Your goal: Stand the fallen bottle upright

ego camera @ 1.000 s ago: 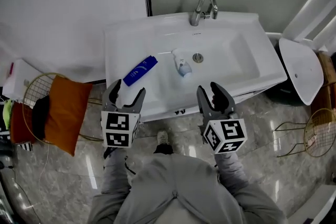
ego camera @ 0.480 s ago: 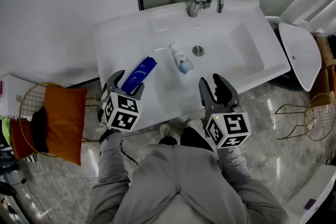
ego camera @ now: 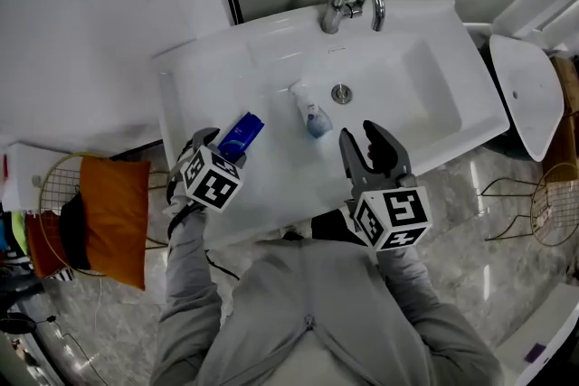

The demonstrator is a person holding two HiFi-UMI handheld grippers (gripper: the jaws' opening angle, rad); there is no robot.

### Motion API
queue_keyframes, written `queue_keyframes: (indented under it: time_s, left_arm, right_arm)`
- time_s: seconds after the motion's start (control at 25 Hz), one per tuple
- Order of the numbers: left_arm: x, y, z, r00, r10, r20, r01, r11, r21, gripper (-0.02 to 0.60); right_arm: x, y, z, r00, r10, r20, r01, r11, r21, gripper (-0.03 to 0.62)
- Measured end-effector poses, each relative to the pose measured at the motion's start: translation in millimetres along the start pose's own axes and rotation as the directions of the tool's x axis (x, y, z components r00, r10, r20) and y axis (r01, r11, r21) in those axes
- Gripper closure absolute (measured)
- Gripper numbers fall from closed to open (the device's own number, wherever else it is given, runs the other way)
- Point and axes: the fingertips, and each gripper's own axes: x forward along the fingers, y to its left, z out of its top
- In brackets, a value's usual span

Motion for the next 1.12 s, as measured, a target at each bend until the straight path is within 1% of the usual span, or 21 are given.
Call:
queue_keyframes:
  time_s: [0.08,0.2,0.28,0.4,0.56,0.68,0.8,0.88,0.92,1.0,1.04,1.12]
  left_arm:
    - [10,-1,-3,0.998,-0.035,-0.053,0.034,0.999,-0.011,0.225]
    - [23,3,-6,0.991,-0.048,-0.126,0.047,0.999,-0.014,0.209]
    - [28,2,-4,0.984,-0.079,-0.160,0.077,0.997,-0.016,0.206]
    - [34,-2,-3,0.968,-0.132,-0.214,0.130,0.991,-0.022,0.201]
    - [42,-6,-6,0.946,-0.168,-0.278,0.167,0.986,-0.027,0.201]
    - [42,-8,-8,0.933,-0.194,-0.303,0.189,0.981,-0.047,0.202]
    - [44,-10,-8,0.918,-0.246,-0.311,0.233,0.969,-0.078,0.226]
    - [46,-10,-7,0.910,-0.268,-0.317,0.254,0.963,-0.087,0.229]
    - [46,-8,-7,0.909,-0.266,-0.322,0.253,0.964,-0.083,0.227]
    - [47,-1,-5,0.911,-0.238,-0.337,0.230,0.971,-0.064,0.225]
    - [48,-1,-5,0.908,-0.238,-0.346,0.230,0.971,-0.065,0.225]
    - [49,-8,-7,0.892,-0.271,-0.363,0.256,0.962,-0.089,0.227]
  right_arm:
    - [11,-9,2,1.000,0.012,-0.004,-0.012,1.000,0.006,0.441]
    - [26,-20,2,0.999,0.032,-0.012,-0.032,0.999,0.016,0.441]
    - [35,-27,2,0.999,0.045,-0.017,-0.044,0.999,0.025,0.441]
    - [47,-35,1,0.998,0.061,-0.027,-0.060,0.997,0.038,0.441]
    - [58,-43,-3,0.996,0.076,-0.044,-0.074,0.996,0.051,0.441]
    - [64,-47,-6,0.995,0.087,-0.054,-0.083,0.995,0.062,0.441]
    - [70,-50,-8,0.993,0.097,-0.060,-0.093,0.993,0.066,0.441]
    - [73,-50,-9,0.992,0.105,-0.062,-0.101,0.992,0.070,0.441]
    - [75,-49,-10,0.992,0.109,-0.063,-0.105,0.992,0.072,0.441]
    - [77,-49,-12,0.991,0.114,-0.064,-0.109,0.991,0.077,0.441]
    - [77,-49,-12,0.991,0.115,-0.065,-0.110,0.991,0.078,0.441]
    - [79,-48,-14,0.991,0.117,-0.066,-0.112,0.990,0.082,0.441]
